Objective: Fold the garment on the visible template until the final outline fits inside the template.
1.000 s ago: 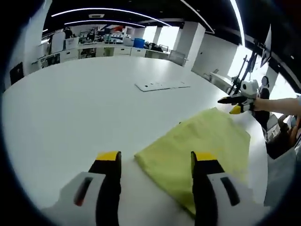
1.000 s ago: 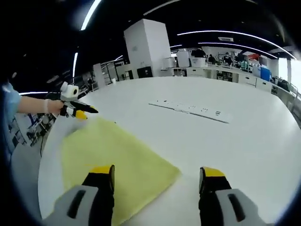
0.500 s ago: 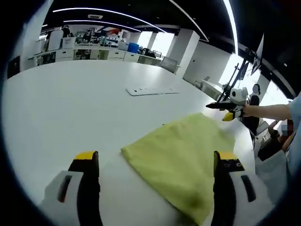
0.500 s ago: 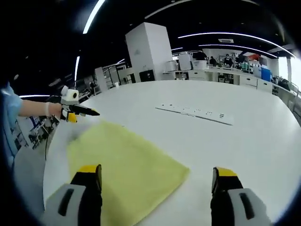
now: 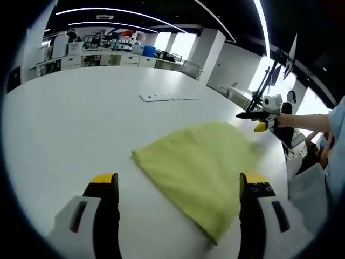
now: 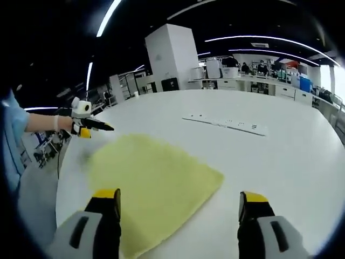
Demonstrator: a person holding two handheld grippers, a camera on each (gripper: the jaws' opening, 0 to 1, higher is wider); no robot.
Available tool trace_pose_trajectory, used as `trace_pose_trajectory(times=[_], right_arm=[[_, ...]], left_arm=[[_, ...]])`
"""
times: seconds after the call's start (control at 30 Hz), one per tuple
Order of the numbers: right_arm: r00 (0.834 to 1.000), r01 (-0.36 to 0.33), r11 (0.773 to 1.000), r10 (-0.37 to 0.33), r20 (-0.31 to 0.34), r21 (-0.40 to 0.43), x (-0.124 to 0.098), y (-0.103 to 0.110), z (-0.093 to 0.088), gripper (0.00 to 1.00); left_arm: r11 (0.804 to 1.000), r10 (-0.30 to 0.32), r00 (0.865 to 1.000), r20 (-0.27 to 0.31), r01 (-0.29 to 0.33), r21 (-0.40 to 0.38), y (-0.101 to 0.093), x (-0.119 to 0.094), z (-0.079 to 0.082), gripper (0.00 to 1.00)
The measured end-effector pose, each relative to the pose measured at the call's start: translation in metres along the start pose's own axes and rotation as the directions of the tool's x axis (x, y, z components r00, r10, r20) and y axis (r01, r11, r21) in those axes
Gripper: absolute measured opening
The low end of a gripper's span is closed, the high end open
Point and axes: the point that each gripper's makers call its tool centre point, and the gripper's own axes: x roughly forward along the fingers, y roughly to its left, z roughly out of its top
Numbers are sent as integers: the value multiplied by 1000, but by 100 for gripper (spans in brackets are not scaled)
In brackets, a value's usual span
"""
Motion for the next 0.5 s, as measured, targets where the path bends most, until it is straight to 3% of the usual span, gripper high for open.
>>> trace_pose_trajectory(times=[0.3,0.5], right_arm=[[1000,-3,999,4,-12,52,-22,16,-31,84],[999,-19,998,21,-35,62,-31,28,-45,82]], left_arm=[[999,-39,998,-39,39,-13,-19,-14,-37,78],[998,-65,997,-46,65,-2,-27,-23,-48,73]])
